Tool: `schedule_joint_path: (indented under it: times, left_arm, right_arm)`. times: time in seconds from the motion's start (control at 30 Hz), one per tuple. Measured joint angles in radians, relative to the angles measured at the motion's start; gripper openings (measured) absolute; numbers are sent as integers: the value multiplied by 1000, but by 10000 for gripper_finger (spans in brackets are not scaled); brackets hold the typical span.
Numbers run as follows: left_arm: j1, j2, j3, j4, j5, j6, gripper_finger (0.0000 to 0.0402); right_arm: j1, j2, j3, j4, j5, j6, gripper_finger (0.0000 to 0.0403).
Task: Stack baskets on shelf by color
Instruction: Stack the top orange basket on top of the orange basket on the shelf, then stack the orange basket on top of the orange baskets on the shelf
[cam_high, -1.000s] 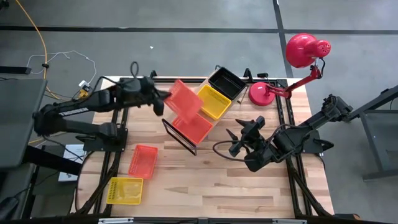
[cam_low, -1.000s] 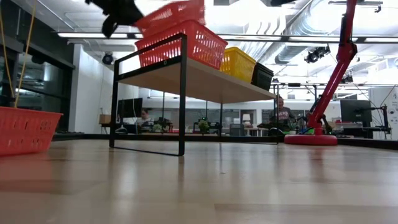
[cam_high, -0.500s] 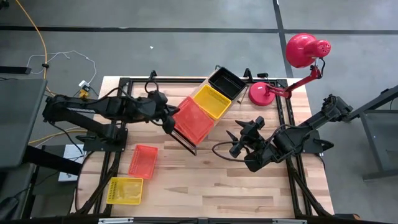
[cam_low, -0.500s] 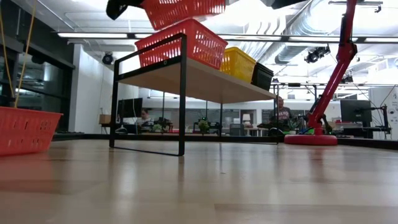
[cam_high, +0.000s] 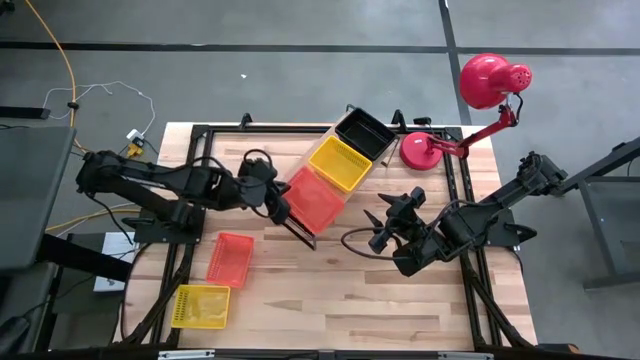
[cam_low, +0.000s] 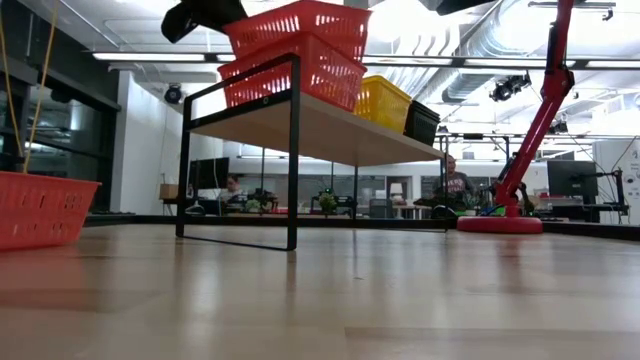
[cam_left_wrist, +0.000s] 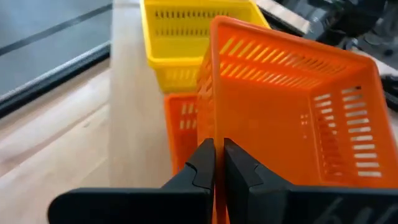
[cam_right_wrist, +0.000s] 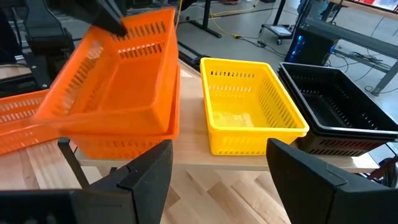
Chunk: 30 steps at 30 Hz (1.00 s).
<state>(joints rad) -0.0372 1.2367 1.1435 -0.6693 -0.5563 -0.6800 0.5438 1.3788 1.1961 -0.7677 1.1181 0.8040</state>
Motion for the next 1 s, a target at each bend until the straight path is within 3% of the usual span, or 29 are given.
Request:
schedule_joint_path:
  times: [0.4,0.77,1.0]
  left_arm:
    - [0,-4,0,-25,30,-4,11]
    - [3,-16,4,-36,55,16,88]
    - [5,-15,97,-163,55,47,136]
  right_arm:
    - [0,0,0,0,-1,0,248]
    - [0,0,0,0,-1,1,248]
    - [0,0,0,6,1,3,248]
